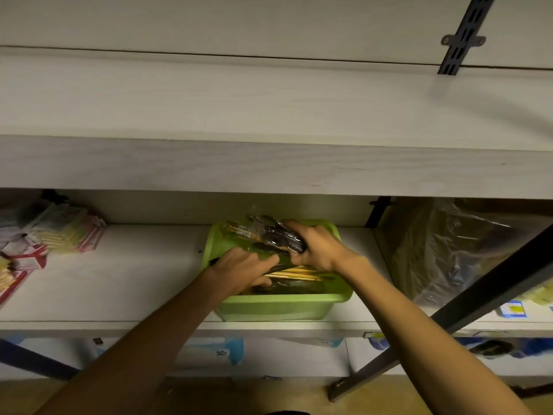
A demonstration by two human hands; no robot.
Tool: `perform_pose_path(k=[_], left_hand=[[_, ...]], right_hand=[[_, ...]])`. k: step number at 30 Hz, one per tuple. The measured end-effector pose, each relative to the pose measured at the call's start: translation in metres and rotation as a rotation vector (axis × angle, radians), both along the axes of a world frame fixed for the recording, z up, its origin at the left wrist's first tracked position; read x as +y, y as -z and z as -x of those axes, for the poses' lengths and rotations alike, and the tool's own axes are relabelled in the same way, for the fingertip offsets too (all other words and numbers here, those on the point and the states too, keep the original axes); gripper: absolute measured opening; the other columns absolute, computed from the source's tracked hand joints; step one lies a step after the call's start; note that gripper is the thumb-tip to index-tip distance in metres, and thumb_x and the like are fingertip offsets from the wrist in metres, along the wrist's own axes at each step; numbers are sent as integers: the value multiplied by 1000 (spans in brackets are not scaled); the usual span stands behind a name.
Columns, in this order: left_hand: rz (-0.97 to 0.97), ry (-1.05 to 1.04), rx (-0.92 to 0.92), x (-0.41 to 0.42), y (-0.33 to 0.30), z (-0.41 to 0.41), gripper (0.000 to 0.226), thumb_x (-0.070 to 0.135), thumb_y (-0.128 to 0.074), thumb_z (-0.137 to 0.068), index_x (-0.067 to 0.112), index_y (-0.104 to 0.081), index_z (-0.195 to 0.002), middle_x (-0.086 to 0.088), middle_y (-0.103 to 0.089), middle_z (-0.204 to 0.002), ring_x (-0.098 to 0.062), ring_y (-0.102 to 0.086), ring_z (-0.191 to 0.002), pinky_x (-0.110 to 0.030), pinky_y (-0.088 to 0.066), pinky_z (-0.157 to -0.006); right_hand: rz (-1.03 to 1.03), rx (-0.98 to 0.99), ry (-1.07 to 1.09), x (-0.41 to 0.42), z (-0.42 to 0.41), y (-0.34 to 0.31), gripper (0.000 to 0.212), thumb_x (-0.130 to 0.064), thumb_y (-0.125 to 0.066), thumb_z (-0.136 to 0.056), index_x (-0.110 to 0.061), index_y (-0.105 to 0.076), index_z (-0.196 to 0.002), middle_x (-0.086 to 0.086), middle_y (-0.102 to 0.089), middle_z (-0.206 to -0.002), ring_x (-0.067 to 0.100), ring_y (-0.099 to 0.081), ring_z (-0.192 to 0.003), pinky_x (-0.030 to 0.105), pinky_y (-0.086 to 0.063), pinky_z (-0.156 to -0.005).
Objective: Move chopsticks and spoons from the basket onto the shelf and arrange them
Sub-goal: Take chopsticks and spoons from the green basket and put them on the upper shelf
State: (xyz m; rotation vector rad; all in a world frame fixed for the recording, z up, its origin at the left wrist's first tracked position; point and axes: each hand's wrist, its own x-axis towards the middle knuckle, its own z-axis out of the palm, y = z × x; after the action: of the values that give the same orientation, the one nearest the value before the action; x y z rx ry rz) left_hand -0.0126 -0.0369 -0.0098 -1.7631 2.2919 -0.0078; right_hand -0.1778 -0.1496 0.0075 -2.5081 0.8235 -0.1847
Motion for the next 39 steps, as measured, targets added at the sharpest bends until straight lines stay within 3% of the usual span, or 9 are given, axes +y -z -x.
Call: perform_pose_path(k=[6,9,12,16,21,26,31,33,39], left_hand=[[-83,-37,84,2,-6,1,44,43,-47,-97,16,-36,-130,-10,-59,-101,-21,-51,-81,-31,-40,-68],[1,-15,73,7,-5,4,37,29,-46,-100,17,-32,-132,-10,-62,-96,-23,-53,-76,-35,-46,-69],[116,28,20,9,-8,0,37,17,-45,-100,18,-30,-134,-5,-63,-98,-18,-50,-72,-29,-38,-61],[215,93,-54,13,-18,-5,38,26,-47,-99,21,-30,-133,-2,-64,-100,-19,-60,-78,-28,-44,-62],[343,166,-111,23,-28,-10,42,31,-50,-97,25,-22,-127,-3,-65,-101,-22,-64,-83,-30,-44,-67],[436,181,-130,39,-31,-24,62,33,-80,-72,25,-35,-114,0,-65,-71,-20,-63,-58,-26,-40,-53],[509,187,-84,49,-40,-24,77,18,-92,-50,25,-44,-110,-2,-63,-60,-19,-59,-47,-24,-38,-45],[530,203,-96,54,-40,-17,81,18,-93,-47,26,-43,-110,-2,-62,-58,-19,-58,-43,-22,-33,-41],[601,308,-49,63,-41,12,75,19,-91,-51,28,-45,-109,-1,-59,-56,-20,-58,-41,-22,-34,-39]], right_hand=[[-8,13,14,3,3,-8,70,-21,-75,-71,-25,-47,-135,8,-69,-112,27,-64,-99,34,-51,-85],[-5,-3,27,6,6,-11,71,-20,-75,-71,-25,-47,-136,8,-68,-114,27,-64,-101,31,-50,-85],[-14,-38,45,7,10,-19,72,-18,-74,-73,-25,-45,-138,8,-67,-117,28,-63,-103,34,-51,-88],[-65,-66,77,5,18,-35,72,-15,-75,-74,-25,-44,-138,9,-66,-116,25,-64,-99,40,-54,-86],[-82,-100,113,11,29,-50,66,-12,-75,-76,-19,-46,-135,4,-63,-107,12,-60,-78,19,-50,-64],[-92,-143,158,27,44,-64,68,-10,-76,-76,-15,-46,-137,11,-63,-117,19,-61,-88,37,-54,-81],[-79,-136,202,60,65,-77,71,-10,-75,-77,-15,-43,-140,-1,-58,-116,13,-55,-102,23,-44,-87],[-75,-129,221,76,76,-77,71,-11,-75,-77,-19,-42,-140,0,-61,-116,14,-58,-101,28,-48,-89],[-151,-214,325,128,125,-83,74,-5,-71,-81,-25,-36,-143,-2,-58,-109,21,-68,-79,27,-59,-65]])
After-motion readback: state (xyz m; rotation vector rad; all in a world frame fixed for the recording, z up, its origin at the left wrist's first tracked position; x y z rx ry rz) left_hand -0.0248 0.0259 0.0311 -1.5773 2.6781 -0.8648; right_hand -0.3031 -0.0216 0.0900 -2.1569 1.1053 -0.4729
